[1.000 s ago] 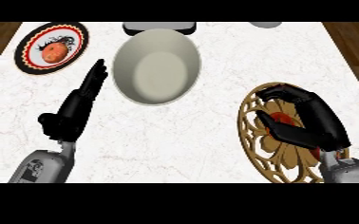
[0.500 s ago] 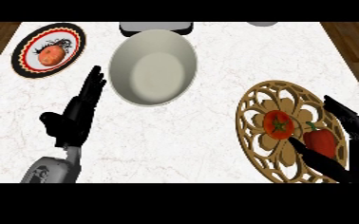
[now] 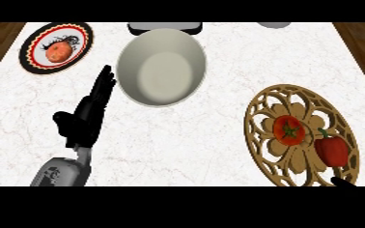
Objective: Pick the bell pepper from the placemat and place it in the bowl
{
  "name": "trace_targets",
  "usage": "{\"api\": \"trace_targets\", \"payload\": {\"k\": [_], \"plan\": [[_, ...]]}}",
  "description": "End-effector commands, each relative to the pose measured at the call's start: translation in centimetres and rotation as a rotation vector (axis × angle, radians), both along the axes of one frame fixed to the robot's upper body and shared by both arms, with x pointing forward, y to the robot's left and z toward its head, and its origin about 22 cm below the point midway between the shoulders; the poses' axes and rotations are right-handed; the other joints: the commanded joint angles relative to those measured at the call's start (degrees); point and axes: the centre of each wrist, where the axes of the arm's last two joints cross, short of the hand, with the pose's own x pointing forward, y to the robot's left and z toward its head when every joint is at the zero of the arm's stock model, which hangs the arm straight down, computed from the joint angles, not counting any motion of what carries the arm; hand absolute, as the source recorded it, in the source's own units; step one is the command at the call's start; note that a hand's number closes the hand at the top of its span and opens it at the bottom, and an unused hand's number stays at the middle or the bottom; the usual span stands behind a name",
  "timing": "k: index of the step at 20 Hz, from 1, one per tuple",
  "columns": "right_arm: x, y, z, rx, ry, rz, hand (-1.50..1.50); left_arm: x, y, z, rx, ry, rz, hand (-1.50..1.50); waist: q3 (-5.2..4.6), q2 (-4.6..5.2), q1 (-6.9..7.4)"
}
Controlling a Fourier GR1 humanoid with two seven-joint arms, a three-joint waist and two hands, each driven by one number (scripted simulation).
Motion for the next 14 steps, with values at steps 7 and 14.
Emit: {"api": "trace_targets", "payload": {"k": [7,14], "plan": [[1.2,-0.4,6.8,-0.01,0.351,-0.064,-1.5,1.2,-0.3,0.7,-0.007,-0.007,-0.003,0.0,-0.03,0.3,1.08],[2.9,-1.0,3.9,-0.001,0.585,-0.052,-1.5,0.6,0.8,1.6,0.001,0.007,-0.005,0.0,0.08,0.14,1.04]]}}
